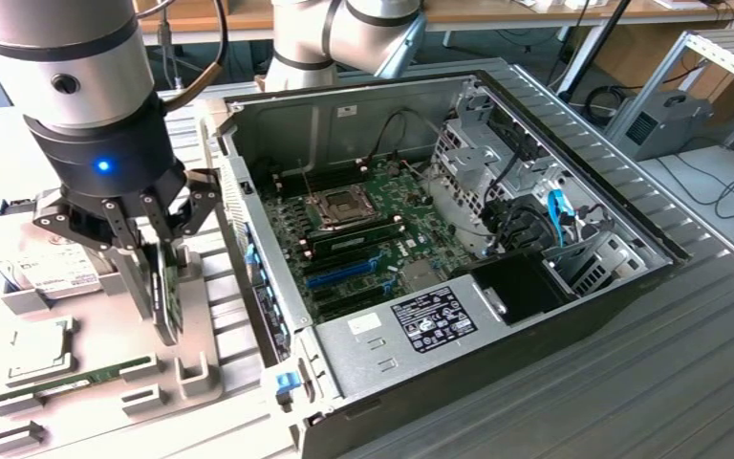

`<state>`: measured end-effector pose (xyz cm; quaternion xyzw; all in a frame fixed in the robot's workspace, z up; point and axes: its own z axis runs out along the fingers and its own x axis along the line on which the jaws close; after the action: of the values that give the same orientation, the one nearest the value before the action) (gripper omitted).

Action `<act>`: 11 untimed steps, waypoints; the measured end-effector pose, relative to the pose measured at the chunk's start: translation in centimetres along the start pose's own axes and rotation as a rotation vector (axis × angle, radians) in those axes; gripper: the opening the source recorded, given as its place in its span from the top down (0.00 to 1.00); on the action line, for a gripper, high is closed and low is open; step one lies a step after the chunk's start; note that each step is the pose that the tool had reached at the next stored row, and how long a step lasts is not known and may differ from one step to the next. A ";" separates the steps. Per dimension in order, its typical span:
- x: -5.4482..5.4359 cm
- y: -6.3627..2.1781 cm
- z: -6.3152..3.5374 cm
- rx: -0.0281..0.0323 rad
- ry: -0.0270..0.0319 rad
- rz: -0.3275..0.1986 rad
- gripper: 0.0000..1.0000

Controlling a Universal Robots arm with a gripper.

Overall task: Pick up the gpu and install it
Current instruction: 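Pick up the gpu and move the gpu toward the slot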

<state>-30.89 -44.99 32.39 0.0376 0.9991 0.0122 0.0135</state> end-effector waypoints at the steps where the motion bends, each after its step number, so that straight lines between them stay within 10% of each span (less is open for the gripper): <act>1: 0.0 0.00 -0.03 0.0000 0.0000 0.000 0.74; 11: 0.0 0.01 -0.23 0.0000 0.0000 0.000 0.74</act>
<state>-30.89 -44.99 32.61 0.0376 0.9991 0.0122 0.0135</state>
